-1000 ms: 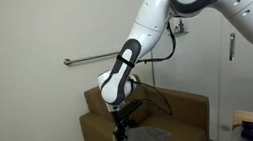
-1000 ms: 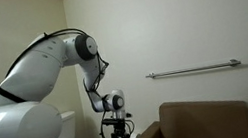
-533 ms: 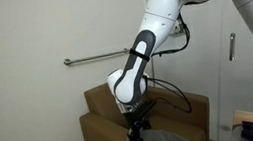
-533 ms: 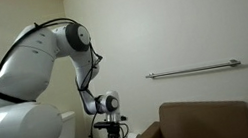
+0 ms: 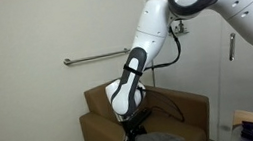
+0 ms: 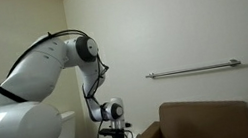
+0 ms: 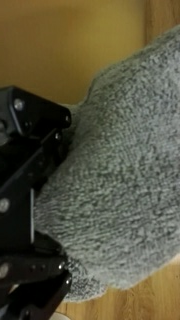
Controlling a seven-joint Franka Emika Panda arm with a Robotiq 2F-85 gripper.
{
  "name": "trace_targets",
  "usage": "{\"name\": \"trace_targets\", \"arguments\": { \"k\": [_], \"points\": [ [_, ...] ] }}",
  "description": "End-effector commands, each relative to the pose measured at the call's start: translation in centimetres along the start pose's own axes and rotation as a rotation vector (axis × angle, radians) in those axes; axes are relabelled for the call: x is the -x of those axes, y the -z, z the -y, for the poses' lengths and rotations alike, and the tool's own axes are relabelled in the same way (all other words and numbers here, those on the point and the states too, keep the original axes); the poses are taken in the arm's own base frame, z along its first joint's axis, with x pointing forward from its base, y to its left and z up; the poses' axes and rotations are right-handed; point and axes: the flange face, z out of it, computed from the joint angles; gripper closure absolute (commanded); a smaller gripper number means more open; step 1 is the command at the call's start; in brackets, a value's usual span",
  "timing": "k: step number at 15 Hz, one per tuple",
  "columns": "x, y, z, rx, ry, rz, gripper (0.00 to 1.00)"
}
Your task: Use the towel to wipe the left armrest of the chair
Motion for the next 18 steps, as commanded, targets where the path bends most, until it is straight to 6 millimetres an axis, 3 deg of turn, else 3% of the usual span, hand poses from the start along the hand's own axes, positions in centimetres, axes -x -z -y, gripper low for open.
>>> {"name": "trace_targets", "arguments": {
  "k": [1, 6, 10, 14, 18],
  "points": [
    [-6.2, -0.1, -1.1, -0.011, -0.023, -0.051, 0.96],
    [-14.2, 4.7, -2.6, -0.015, -0.083, -0.194, 0.96],
    [-18.8, 6.7, -2.7, -0.052, -0.114, -0.309, 0.96],
    [-20.4, 7.2, -1.0, -0.067, -0.093, -0.357, 0.96],
    [-19.4, 7.7, 0.4, -0.082, -0.070, -0.396, 0.96]
  ]
}}
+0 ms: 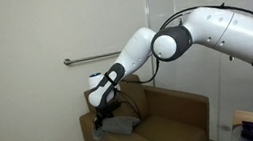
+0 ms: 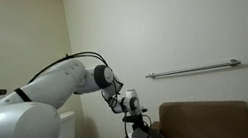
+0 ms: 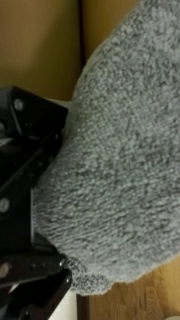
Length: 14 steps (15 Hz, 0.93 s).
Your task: Use the towel to wipe the left armrest of the chair
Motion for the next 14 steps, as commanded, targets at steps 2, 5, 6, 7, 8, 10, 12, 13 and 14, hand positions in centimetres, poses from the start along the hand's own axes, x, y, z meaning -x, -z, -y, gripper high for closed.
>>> {"name": "trace_targets", "arguments": {
  "k": [2, 5, 6, 7, 8, 10, 12, 13, 14],
  "points": [
    [1.8, 1.1, 1.2, -0.016, 0.015, -0.069, 0.96],
    [4.0, 2.4, 1.5, -0.013, 0.023, -0.113, 0.96],
    [4.8, 2.6, 1.7, -0.003, 0.024, -0.115, 0.96],
    [5.8, 2.7, 1.6, 0.006, 0.023, -0.113, 0.96],
    [6.8, 2.7, 1.6, 0.024, 0.014, -0.105, 0.96],
    [8.9, 3.0, 1.2, 0.051, -0.006, -0.084, 0.96],
    [11.1, 3.4, 0.7, 0.077, -0.029, -0.058, 0.96],
    [12.3, 3.7, 0.5, 0.084, -0.039, -0.047, 0.96],
    [13.4, 4.0, 0.3, 0.090, -0.045, -0.036, 0.96]
  ]
}}
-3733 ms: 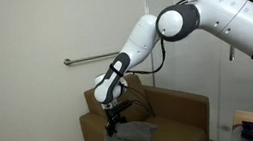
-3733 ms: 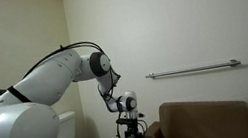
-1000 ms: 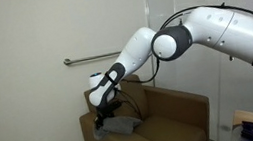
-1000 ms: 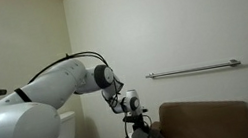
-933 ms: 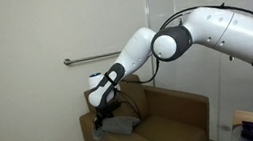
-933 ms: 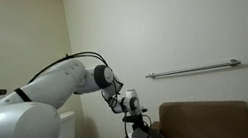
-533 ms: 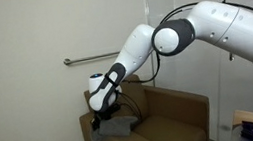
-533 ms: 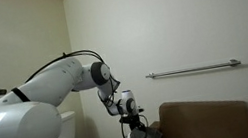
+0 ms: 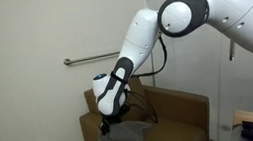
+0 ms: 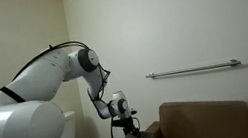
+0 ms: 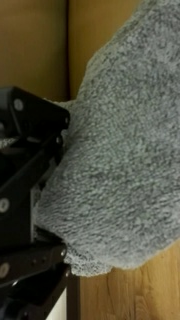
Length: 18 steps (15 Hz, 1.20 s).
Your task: Use the towel to wipe the left armrest of the chair
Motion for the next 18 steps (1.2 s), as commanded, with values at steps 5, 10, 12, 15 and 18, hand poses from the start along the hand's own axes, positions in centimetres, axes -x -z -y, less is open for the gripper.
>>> {"name": "trace_targets", "arguments": {
  "k": [5, 10, 12, 15, 18],
  "points": [
    [9.8, 4.9, -3.2, 0.028, -0.035, 0.049, 0.96],
    [14.1, 5.8, -5.6, 0.024, -0.005, 0.085, 0.96],
    [14.3, 5.2, -5.9, 0.009, 0.003, 0.100, 0.96],
    [13.3, 3.5, -5.6, -0.024, 0.024, 0.120, 0.96],
    [10.9, 1.4, -5.9, -0.043, 0.042, 0.141, 0.96]
  ]
}}
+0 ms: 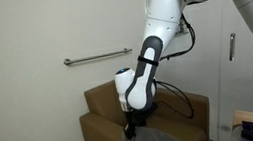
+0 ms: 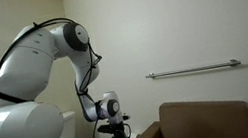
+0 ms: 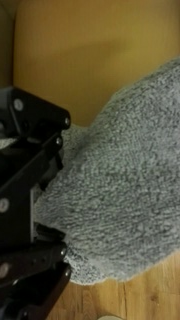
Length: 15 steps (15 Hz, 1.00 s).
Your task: Use the towel to wipe the left armrest of the chair
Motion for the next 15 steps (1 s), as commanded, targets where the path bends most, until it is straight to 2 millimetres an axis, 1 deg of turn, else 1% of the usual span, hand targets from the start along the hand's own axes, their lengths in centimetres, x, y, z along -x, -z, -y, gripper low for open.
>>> {"name": "trace_targets", "arguments": {
  "k": [1, 4, 6, 9, 12, 15],
  "points": [
    [-3.8, -2.3, -0.6, -0.042, 0.029, 0.014, 0.96],
    [-7.7, -3.9, -0.7, -0.051, 0.031, 0.020, 0.96],
    [-10.3, -4.2, -0.5, -0.050, 0.029, 0.019, 0.96],
    [-14.3, -3.3, 0.0, -0.022, 0.012, 0.010, 0.96],
    [-17.7, -2.3, 0.5, -0.022, -0.007, 0.004, 0.96],
    [-19.4, -1.9, 1.0, -0.041, -0.010, 0.004, 0.96]
  ]
}}
